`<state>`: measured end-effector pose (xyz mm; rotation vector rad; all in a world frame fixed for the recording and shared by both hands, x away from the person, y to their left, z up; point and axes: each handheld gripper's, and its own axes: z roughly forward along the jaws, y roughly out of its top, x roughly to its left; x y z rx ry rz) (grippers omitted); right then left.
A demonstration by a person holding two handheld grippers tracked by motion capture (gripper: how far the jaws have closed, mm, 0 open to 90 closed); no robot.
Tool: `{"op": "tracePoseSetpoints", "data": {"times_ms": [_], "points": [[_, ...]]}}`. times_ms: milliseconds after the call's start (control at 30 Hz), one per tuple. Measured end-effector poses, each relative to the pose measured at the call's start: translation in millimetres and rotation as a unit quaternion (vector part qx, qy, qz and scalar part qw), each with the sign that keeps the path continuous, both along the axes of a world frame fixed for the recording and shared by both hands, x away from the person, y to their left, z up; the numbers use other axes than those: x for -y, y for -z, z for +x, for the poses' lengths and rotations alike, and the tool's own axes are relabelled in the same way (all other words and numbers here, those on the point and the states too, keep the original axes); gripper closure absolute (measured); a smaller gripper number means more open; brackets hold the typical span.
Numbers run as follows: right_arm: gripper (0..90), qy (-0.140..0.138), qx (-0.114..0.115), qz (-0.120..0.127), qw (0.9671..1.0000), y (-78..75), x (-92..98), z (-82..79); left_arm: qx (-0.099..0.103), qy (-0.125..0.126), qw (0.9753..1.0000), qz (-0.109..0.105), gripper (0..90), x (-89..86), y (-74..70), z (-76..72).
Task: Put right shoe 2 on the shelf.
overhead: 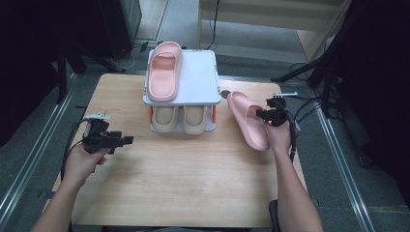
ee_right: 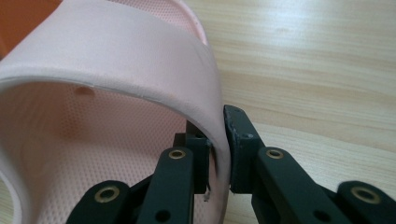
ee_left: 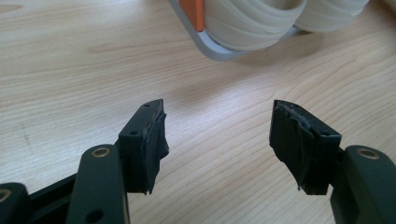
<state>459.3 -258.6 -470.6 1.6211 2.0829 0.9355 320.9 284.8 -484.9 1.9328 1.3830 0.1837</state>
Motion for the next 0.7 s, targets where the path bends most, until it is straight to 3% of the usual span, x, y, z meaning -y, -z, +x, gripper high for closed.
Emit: {"op": "tracePoseSetpoints", "data": {"times_ms": [200, 367, 533, 700], "points": [[82.2, -0.018, 0.011, -0.025, 0.9995, -21.5, -12.3, 2.9, 0.002, 0.003, 1.0000, -0.005, 36.1, 1.2, -1.4, 5.2], [82.3, -0.016, 0.003, -0.005, 0.9999, -40.7, -16.1, 10.8, -0.001, 0.006, 0.9999, -0.014, 36.0, 1.2, -1.4, 9.4], [82.3, -0.015, 0.006, -0.017, 0.9997, -64.8, -22.3, 17.7, -0.008, 0.011, 0.9999, -0.007, 35.8, 4.4, -0.3, 13.0], [82.2, -0.009, 0.001, -0.013, 0.9999, -83.4, -23.4, 24.1, -0.008, 0.017, 0.9998, -0.003, 35.7, 6.7, -0.1, 14.7]]}}
